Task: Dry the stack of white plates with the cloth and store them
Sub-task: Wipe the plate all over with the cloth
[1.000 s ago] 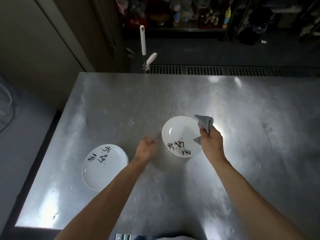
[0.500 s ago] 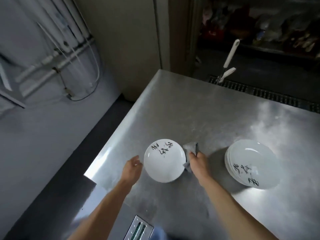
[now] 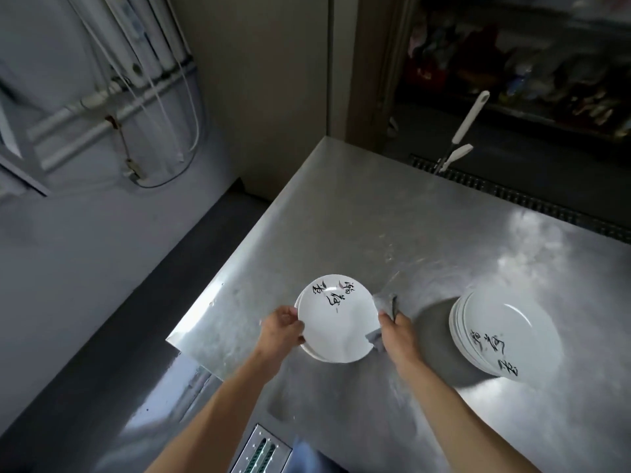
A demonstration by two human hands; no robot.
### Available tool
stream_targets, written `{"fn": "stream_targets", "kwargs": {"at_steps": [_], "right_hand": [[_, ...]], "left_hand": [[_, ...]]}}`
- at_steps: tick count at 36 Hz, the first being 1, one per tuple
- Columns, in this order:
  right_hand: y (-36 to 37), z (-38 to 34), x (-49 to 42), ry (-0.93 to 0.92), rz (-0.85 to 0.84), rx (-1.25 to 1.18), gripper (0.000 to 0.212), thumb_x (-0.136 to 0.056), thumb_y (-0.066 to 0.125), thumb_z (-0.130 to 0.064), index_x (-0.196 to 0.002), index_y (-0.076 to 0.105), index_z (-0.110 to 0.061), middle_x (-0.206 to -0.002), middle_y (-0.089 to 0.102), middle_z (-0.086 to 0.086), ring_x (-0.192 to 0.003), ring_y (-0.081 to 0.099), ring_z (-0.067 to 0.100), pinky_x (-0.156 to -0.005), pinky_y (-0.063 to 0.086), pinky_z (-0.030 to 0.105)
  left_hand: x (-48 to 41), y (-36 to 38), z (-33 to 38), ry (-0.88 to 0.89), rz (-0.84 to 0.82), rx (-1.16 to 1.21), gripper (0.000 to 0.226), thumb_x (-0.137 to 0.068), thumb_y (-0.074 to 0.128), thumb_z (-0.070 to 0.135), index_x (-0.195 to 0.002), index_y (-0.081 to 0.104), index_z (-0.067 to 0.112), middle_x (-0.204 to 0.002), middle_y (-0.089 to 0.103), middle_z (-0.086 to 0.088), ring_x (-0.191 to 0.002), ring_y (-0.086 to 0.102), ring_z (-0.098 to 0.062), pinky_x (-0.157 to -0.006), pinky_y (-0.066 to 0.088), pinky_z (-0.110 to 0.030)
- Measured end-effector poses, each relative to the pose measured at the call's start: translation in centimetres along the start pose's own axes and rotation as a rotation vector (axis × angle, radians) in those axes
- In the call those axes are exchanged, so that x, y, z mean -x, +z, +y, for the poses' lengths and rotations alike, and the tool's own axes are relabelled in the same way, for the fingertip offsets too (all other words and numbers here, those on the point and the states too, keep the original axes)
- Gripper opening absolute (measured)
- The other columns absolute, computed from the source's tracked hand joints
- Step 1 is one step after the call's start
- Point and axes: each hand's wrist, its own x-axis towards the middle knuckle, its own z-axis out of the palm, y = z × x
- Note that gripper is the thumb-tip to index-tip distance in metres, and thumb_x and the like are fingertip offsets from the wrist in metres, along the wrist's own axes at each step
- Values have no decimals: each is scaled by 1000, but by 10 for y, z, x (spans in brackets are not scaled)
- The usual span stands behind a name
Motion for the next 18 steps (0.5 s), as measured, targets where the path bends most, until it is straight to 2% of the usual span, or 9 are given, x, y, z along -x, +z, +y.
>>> {"fn": "stream_targets", "kwargs": {"at_steps": [3, 5, 7, 9, 12, 14, 15, 16, 18], "right_hand": [[-8, 0, 6, 10, 42, -52, 30, -100, 50, -25, -91, 63, 0, -84, 72, 23, -80, 66, 39, -79, 56, 47], [-19, 0, 14, -11, 73, -47, 29, -101, 49, -26, -95, 65, -3, -80, 74, 16, -78, 68, 30, -77, 54, 42], [-33, 1, 24, -46, 109, -8, 30, -102, 48, -28, -91, 66, -7, -70, 74, 6, -73, 70, 22, -77, 54, 37], [-49, 5, 36, -88, 130, 23, 28, -102, 48, -29, -88, 63, -11, -68, 73, 5, -73, 70, 21, -79, 55, 37], [-73, 19, 57, -161, 140, 25, 16, -103, 47, -27, -101, 61, -21, -83, 70, 0, -72, 72, 17, -77, 55, 35], [-88, 35, 71, -198, 138, 32, 17, -102, 48, -23, -114, 59, -27, -96, 65, -1, -74, 72, 15, -68, 51, 20], [-95, 45, 78, -200, 142, 48, 19, -102, 50, -22, -118, 57, -27, -102, 64, 0, -79, 72, 17, -65, 49, 18], [-100, 56, 86, -200, 153, 76, 19, -101, 51, -21, -120, 55, -26, -108, 63, 1, -85, 71, 20, -67, 49, 19], [-109, 78, 99, -205, 163, 127, 26, -101, 52, -20, -126, 53, -28, -116, 64, 1, -97, 69, 26, -82, 53, 31]], "left_hand": [[3, 12, 4, -14, -90, 74, 25, -91, 49, -12, -106, 46, 8, -91, 64, -10, -67, 64, -18, -59, 61, -35], [5, 22, 7, -1, -157, 93, 32, -92, 47, -14, -112, 44, 11, -92, 66, -9, -64, 68, -14, -58, 60, -35], [8, 35, 8, 11, -237, 75, 43, -93, 46, -16, -124, 47, 15, -99, 68, -11, -77, 70, -19, -64, 62, -40], [12, 51, 8, 18, -291, 34, 52, -94, 47, -14, -134, 49, 20, -101, 69, -12, -87, 69, -24, -73, 63, -46], [17, 77, 4, 0, -375, -24, 54, -95, 49, -10, -138, 51, 23, -92, 74, -10, -82, 71, -25, -76, 63, -48], [21, 93, 1, -9, -457, -70, 55, -94, 49, -8, -136, 53, 26, -88, 76, -8, -78, 72, -26, -71, 63, -46], [23, 100, -2, -9, -503, -95, 55, -94, 48, -8, -135, 55, 28, -89, 77, -8, -77, 72, -26, -70, 63, -45], [25, 107, -5, -5, -550, -124, 56, -93, 48, -8, -134, 57, 28, -92, 77, -8, -78, 72, -25, -71, 63, -47], [29, 120, -13, 11, -660, -178, 59, -90, 47, -8, -135, 62, 27, -106, 76, -7, -86, 72, -23, -79, 62, -52]]}}
